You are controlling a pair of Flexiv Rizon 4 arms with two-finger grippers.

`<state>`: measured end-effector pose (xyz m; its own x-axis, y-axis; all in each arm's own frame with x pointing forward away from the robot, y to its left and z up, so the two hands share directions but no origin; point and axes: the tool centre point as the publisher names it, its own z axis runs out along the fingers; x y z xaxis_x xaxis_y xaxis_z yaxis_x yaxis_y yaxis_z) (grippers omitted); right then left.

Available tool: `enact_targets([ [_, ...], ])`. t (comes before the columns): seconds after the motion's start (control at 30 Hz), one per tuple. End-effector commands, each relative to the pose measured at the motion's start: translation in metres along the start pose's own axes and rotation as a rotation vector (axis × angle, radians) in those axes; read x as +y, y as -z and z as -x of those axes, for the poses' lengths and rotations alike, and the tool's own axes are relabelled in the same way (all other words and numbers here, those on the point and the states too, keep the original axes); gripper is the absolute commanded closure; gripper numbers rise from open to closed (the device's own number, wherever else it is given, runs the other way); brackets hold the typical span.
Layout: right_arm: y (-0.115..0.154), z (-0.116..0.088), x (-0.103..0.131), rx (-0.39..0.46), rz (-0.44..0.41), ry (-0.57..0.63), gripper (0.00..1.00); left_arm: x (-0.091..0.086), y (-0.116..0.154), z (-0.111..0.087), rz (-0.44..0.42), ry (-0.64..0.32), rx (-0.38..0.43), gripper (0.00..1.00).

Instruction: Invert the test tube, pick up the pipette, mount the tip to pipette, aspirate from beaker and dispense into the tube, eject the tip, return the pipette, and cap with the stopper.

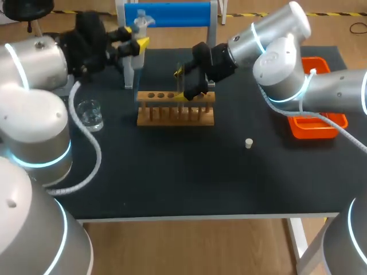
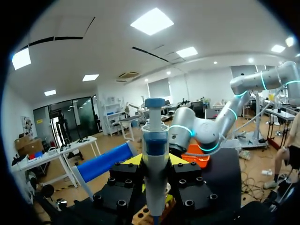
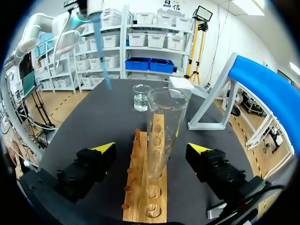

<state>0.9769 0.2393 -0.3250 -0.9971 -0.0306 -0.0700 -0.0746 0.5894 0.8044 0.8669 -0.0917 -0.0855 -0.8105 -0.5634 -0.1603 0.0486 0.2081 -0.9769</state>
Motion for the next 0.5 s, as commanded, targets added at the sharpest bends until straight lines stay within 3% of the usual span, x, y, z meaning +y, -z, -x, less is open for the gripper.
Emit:
enact_targets([
  [0.03, 0.001, 0.0, 0.0, 0.0, -0.002, 0.0, 0.0, 0.015, 0.035, -0.013, -0.093, -0.012, 0.059, 1.0],
  [0.5, 0.001, 0.0, 0.0, 0.0, -0.002, 0.0, 0.0, 0.035, 0.011, -0.06, -0.116, -0.022, 0.244, 1.0],
])
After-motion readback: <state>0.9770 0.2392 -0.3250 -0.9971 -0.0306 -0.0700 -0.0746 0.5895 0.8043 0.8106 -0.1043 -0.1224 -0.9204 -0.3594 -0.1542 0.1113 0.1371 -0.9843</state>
